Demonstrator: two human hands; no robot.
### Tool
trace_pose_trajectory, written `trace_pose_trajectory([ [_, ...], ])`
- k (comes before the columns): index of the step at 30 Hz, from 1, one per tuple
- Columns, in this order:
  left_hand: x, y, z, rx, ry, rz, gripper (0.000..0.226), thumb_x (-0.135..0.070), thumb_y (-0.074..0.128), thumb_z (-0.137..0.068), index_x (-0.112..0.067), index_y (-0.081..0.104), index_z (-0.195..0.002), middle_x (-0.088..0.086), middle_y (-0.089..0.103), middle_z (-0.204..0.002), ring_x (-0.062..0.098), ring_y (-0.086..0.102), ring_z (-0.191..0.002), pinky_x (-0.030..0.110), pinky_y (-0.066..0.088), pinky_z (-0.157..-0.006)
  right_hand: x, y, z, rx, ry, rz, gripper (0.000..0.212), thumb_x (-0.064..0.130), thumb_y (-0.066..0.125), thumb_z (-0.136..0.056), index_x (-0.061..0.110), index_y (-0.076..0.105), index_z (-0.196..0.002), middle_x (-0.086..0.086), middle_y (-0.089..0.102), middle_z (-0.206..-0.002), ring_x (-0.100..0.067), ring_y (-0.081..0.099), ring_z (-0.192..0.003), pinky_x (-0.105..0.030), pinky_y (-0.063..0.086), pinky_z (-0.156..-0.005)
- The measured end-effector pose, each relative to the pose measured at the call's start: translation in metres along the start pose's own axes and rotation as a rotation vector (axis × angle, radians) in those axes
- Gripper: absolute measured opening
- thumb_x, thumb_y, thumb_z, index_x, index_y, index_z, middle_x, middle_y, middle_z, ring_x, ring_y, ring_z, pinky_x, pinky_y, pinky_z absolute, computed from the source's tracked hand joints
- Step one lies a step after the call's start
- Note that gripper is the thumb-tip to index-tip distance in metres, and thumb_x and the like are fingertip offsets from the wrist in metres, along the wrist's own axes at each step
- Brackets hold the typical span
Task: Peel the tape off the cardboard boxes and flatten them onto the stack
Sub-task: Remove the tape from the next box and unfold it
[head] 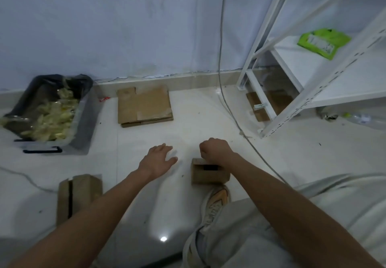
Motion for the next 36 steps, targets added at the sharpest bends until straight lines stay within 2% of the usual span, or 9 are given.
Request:
trace_pose_trajectory([
  [4, 0.047, -0.013, 0.031, -0.11, -0.099, 0.182, 0.04, -0.046, 0.055, -0.102, -0.024, 0.061, -0.135, 0.002, 0.058, -0.142, 0.023, 0.051, -0.133, 0.037, 0.043, -0.107, 0.025, -0.012, -0.011, 0.05, -0.007, -0.151, 0.023, 0.036, 0.06, -0.097, 0.023, 0.066, -0.115, 0.0, 0.069, -0.109, -0.024, 0.065, -0.102, -0.033, 0.047, -0.077],
  [9, 0.095, 0.011, 0.089, -0.243, -0.244, 0.435, 0.007, -0.028, 0.058, -0.103, -0.026, 0.065, -0.105, 0.0, 0.07, -0.116, 0.023, 0.064, -0.116, 0.028, 0.042, -0.086, 0.014, 0.027, 0.01, 0.189, -0.017, 0.186, 0.036, 0.032, 0.059, -0.098, 0.017, 0.054, -0.131, -0.007, 0.061, -0.124, -0.028, 0.063, -0.111, -0.036, 0.047, -0.081],
  [12, 0.105, 0.032, 0.094, -0.161, -0.294, 0.419, 0.027, -0.029, 0.059, -0.102, -0.017, 0.065, -0.125, 0.004, 0.067, -0.132, 0.023, 0.061, -0.125, 0.026, 0.041, -0.091, 0.015, 0.029, 0.015, 0.09, 0.001, 0.292, 0.007, 0.013, 0.061, -0.092, 0.016, 0.054, -0.093, -0.005, 0.063, -0.1, -0.028, 0.066, -0.094, -0.032, 0.038, -0.069],
  [14, 0.097, 0.024, 0.089, -0.159, -0.287, 0.428, 0.033, -0.03, 0.059, -0.102, -0.015, 0.063, -0.131, 0.005, 0.065, -0.137, 0.024, 0.059, -0.127, 0.026, 0.041, -0.093, 0.023, 0.019, 0.01, 0.039, -0.001, 0.306, 0.024, 0.007, 0.059, -0.091, 0.016, 0.042, -0.076, -0.001, 0.052, -0.081, -0.027, 0.059, -0.081, -0.031, 0.037, -0.066],
  [19, 0.079, -0.005, 0.087, -0.109, -0.362, 0.538, 0.034, -0.041, 0.053, -0.104, -0.017, 0.061, -0.127, 0.007, 0.063, -0.131, 0.024, 0.06, -0.112, 0.033, 0.047, -0.09, 0.077, -0.024, -0.003, -0.104, -0.065, -0.029, 0.012, 0.028, 0.057, -0.095, 0.019, 0.051, -0.09, 0.001, 0.056, -0.081, -0.022, 0.054, -0.071, -0.03, 0.036, -0.057],
  [23, 0.079, -0.012, 0.1, 0.009, -0.508, 1.056, 0.062, -0.065, 0.042, -0.102, -0.015, 0.054, -0.137, 0.011, 0.063, -0.127, 0.029, 0.069, -0.105, 0.038, 0.062, -0.071, 0.137, -0.048, 0.009, -0.138, -0.188, -0.388, 0.015, 0.031, 0.063, -0.088, 0.027, 0.048, -0.085, 0.004, 0.062, -0.081, -0.019, 0.059, -0.073, -0.034, 0.049, -0.059],
  [27, 0.084, -0.048, 0.105, -0.145, -0.391, 1.454, 0.073, -0.079, 0.041, -0.093, -0.022, 0.061, -0.133, 0.013, 0.067, -0.128, 0.032, 0.068, -0.113, 0.049, 0.061, -0.087, 0.178, -0.055, 0.034, -0.273, -0.438, -0.318, 0.013, 0.023, 0.064, -0.09, 0.02, 0.055, -0.1, 0.002, 0.06, -0.108, -0.021, 0.06, -0.078, -0.041, 0.057, -0.066],
  [33, 0.094, -0.122, 0.101, -0.311, -0.413, 0.809, 0.101, -0.079, 0.079, -0.061, -0.019, 0.046, -0.135, 0.0, 0.062, -0.12, 0.021, 0.062, -0.107, 0.037, 0.054, -0.081, 0.21, -0.079, 0.054, -0.388, -0.74, -0.06, 0.029, 0.027, 0.07, -0.094, 0.029, 0.05, -0.116, -0.001, 0.057, -0.134, -0.021, 0.065, -0.08, -0.027, 0.044, -0.053],
  [36, 0.082, -0.152, 0.109, -0.374, -0.367, 0.413, 0.1, -0.062, 0.087, -0.063, -0.016, 0.037, -0.136, 0.001, 0.057, -0.119, 0.024, 0.059, -0.107, 0.039, 0.055, -0.081, 0.206, -0.101, 0.059, -0.247, -0.696, -0.043, 0.029, 0.047, 0.05, -0.106, 0.031, 0.055, -0.13, 0.006, 0.067, -0.126, -0.018, 0.068, -0.093, -0.036, 0.058, -0.071],
])
Point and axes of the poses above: each hand's wrist, its own z-axis away from the middle knuckle, its own y-axis out of the palm, x = y × z, the point moved 6 cm from there along -z, towards the middle knuckle
